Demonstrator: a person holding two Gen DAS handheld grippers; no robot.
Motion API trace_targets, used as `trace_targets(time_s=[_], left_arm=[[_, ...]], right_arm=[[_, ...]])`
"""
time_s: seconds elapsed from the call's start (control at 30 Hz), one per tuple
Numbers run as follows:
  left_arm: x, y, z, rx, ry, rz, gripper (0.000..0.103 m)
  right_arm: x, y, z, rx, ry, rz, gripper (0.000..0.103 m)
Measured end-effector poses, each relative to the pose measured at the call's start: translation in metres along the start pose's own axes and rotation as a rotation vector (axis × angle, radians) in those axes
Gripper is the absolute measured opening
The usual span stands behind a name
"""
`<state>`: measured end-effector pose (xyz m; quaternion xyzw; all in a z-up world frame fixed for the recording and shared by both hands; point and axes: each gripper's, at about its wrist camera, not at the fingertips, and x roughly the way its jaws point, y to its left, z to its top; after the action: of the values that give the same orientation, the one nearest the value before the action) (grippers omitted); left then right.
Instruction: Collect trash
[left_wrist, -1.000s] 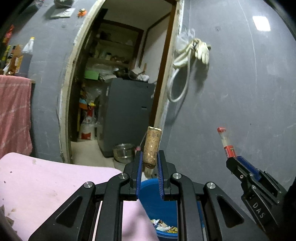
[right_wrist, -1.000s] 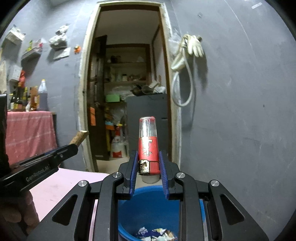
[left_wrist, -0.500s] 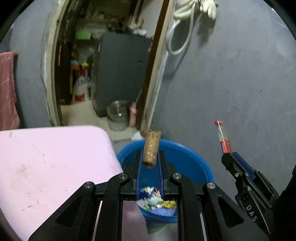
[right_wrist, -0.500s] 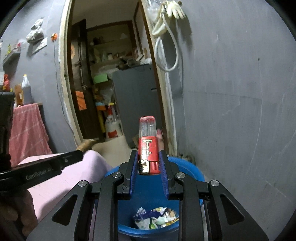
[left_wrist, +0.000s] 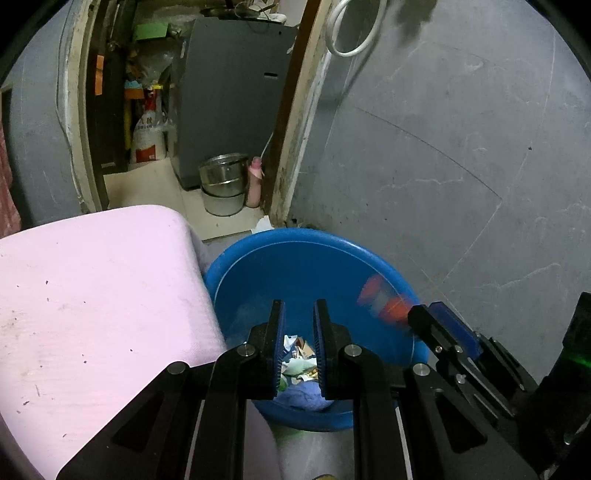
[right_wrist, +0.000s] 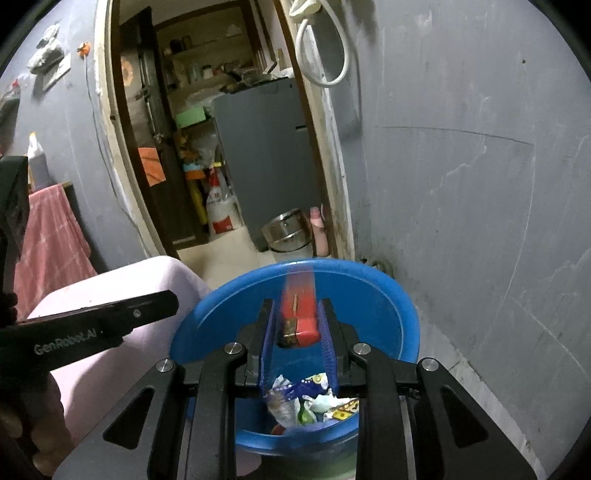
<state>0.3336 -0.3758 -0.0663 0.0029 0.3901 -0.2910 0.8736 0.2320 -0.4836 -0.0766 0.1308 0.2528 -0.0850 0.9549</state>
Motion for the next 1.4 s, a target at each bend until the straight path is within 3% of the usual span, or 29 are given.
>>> trace_targets(time_s=[0.1, 0.23, 0.33, 0.73, 0.8, 0.93, 1.07, 1.13, 1.27, 1.4], left_arm=[[0.001, 0.003, 0.002, -0.018, 0.005, 0.0, 0.015], [-0.012, 0.007, 0.001, -0.051, -0.031, -0.01, 0.029], [-0.022, 0.01, 0.003, -0.064, -0.056, -0.01, 0.03], [-0.097, 0.015, 0.005, -0.016, -0.239, 0.034, 0.057], [-0.11, 0.017, 0.005, -0.008, -0.257, 0.042, 0.06], [-0.14, 0.02, 0.0, 0.007, -0.312, 0.052, 0.077], [-0.171, 0.023, -0.006, 0.01, -0.364, 0.045, 0.083], [-0.186, 0.026, -0.008, 0.004, -0.375, 0.045, 0.091], [-0.216, 0.034, -0.016, -0.008, -0.406, 0.037, 0.092], [-0.245, 0.042, -0.025, -0.015, -0.439, 0.048, 0.094]], right_arm=[[-0.002, 0.0, 0.002, 0.007, 0.0, 0.003, 0.027], [-0.007, -0.002, 0.002, 0.012, -0.017, 0.006, 0.031], [-0.014, 0.0, 0.005, 0.013, -0.034, 0.01, 0.032], [-0.067, 0.016, 0.027, 0.005, -0.156, 0.019, 0.057], [-0.077, 0.022, 0.03, -0.001, -0.175, 0.022, 0.07], [-0.102, 0.033, 0.038, -0.019, -0.215, 0.026, 0.076], [-0.129, 0.047, 0.044, -0.044, -0.249, 0.036, 0.085], [-0.141, 0.054, 0.047, -0.054, -0.259, 0.039, 0.088], [-0.165, 0.067, 0.049, -0.071, -0.276, 0.049, 0.101], [-0.186, 0.079, 0.048, -0.094, -0.295, 0.042, 0.103]])
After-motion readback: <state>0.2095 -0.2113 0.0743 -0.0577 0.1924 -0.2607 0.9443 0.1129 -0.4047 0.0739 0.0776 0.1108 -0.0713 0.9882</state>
